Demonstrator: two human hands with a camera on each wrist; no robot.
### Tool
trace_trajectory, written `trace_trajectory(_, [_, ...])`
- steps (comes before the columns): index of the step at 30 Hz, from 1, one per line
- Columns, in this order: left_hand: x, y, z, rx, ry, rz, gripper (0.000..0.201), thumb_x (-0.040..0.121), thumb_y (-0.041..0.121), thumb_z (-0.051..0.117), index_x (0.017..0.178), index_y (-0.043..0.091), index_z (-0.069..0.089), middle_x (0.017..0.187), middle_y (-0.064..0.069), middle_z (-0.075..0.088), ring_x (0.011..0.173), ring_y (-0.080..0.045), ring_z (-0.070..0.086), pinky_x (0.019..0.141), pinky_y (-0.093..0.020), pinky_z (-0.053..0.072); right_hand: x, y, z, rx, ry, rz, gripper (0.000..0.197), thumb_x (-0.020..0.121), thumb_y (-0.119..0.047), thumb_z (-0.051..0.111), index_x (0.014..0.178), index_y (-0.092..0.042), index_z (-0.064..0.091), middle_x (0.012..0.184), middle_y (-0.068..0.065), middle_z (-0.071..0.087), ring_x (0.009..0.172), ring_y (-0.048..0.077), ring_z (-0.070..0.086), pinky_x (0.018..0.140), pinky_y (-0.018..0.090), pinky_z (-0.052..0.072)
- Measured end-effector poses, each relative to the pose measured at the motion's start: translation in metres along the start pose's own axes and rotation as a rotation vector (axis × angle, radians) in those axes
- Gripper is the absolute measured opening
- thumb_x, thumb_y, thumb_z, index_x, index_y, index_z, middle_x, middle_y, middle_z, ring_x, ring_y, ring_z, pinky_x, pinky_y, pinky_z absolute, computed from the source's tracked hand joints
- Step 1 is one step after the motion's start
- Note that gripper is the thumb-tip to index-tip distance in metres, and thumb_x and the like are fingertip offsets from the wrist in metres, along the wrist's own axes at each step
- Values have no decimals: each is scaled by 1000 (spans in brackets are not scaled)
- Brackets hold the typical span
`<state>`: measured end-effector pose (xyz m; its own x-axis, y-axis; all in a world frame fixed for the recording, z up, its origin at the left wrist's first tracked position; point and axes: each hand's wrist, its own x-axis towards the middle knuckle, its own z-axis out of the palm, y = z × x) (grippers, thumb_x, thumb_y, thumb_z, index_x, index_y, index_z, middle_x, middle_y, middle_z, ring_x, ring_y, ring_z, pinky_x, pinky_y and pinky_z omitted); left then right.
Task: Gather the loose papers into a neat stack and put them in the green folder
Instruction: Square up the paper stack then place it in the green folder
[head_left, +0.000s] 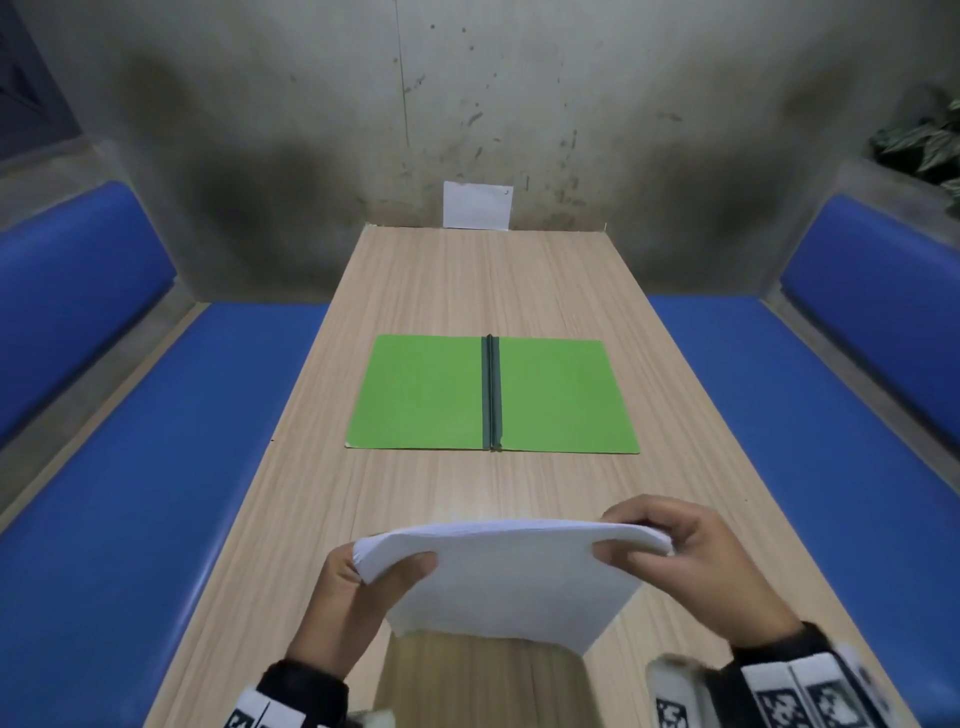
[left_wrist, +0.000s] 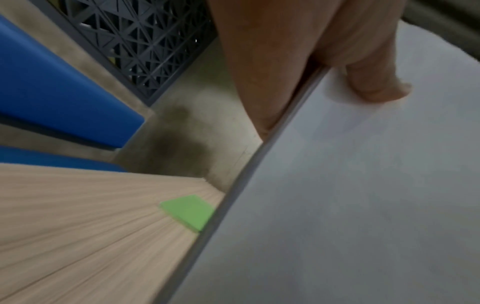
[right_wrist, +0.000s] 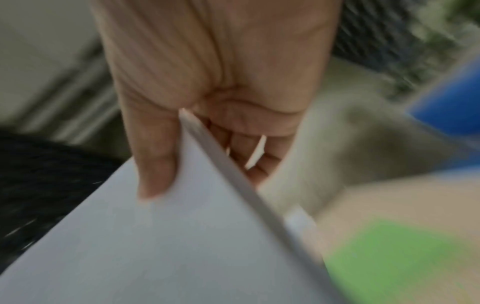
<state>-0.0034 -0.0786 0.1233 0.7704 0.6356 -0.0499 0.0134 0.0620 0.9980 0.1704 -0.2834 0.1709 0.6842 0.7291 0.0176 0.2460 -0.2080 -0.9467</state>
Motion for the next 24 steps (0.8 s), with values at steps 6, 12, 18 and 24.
trace_trajectory(6, [10,-42,-6,50,-66,-120,24,70,4,77,80,26,73,74,15,76,68,1,68,58,-11,53,5,89,39,321,11,270,27,65,0,79,86,-17,74,90,1,77,84,12,71,66,22,55])
trace_trajectory(12, [17,-94,-11,-13,-34,-350,91,11,47,90,89,15,59,70,11,73,83,-8,58,55,-8,51,15,145,62,156,8,406,49,57,-1,79,101,-13,61,73,-20,74,69,-14,64,59,7,50])
trace_trajectory(18, [36,-87,-5,50,-88,-319,18,67,-1,78,62,16,77,66,6,76,60,-4,70,51,-14,51,27,160,80,226,133,487,30,58,14,72,51,-15,69,48,-7,67,55,-3,63,58,11,49])
trace_trajectory(24, [91,-79,-8,146,-190,-329,61,30,46,91,80,16,73,75,8,77,78,-8,73,58,-13,51,28,142,50,264,32,426,27,78,0,68,89,-24,67,80,-13,77,80,-1,71,65,11,51])
